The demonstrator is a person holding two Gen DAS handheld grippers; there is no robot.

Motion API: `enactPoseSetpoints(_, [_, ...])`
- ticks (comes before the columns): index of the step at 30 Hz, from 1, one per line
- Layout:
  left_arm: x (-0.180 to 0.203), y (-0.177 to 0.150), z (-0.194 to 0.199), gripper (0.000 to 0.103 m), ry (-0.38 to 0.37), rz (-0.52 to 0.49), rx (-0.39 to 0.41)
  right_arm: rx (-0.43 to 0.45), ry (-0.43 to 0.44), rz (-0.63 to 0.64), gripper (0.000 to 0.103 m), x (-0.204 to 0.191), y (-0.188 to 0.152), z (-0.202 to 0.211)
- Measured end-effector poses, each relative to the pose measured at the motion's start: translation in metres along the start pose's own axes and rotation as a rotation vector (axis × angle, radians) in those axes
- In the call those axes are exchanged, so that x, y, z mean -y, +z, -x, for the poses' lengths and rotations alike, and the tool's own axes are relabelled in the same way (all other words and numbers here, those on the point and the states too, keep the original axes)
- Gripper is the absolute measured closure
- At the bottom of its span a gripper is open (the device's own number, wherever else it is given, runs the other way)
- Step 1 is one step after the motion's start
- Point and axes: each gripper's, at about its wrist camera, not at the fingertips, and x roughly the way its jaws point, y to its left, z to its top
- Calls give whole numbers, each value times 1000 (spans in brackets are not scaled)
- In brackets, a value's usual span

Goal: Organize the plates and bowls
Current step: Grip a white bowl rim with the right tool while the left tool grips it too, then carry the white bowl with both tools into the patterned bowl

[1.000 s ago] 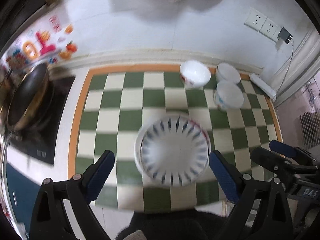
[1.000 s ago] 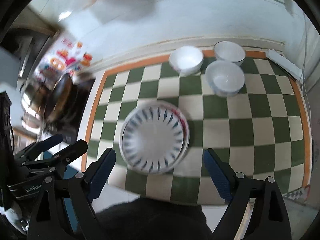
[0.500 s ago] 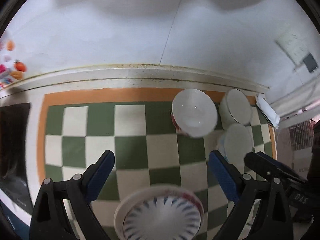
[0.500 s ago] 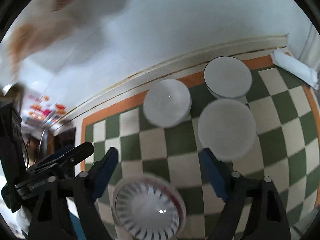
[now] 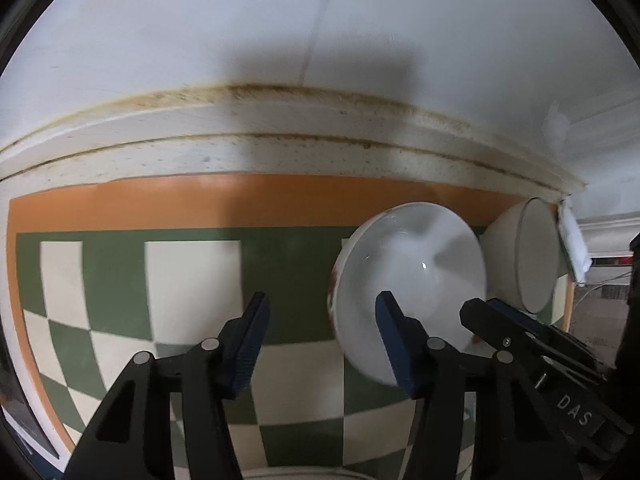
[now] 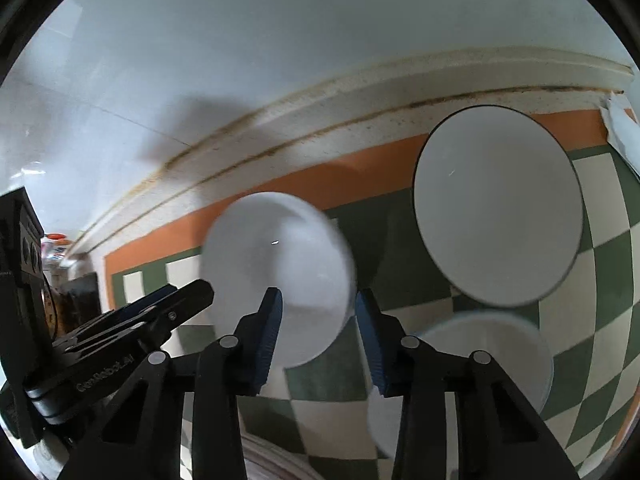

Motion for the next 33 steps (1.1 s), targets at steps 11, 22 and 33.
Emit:
enactPoseSetpoints(11, [14, -12, -17, 87, 37, 18, -10, -66, 2, 27, 93, 11, 9, -32])
enactPoseSetpoints(22, [40, -90, 58, 87, 71, -19, 101, -15, 66, 127, 93, -2, -33, 26])
enactPoseSetpoints(33, [88, -170, 83, 87, 35, -98, 112, 6, 85, 181, 93, 36, -131, 88])
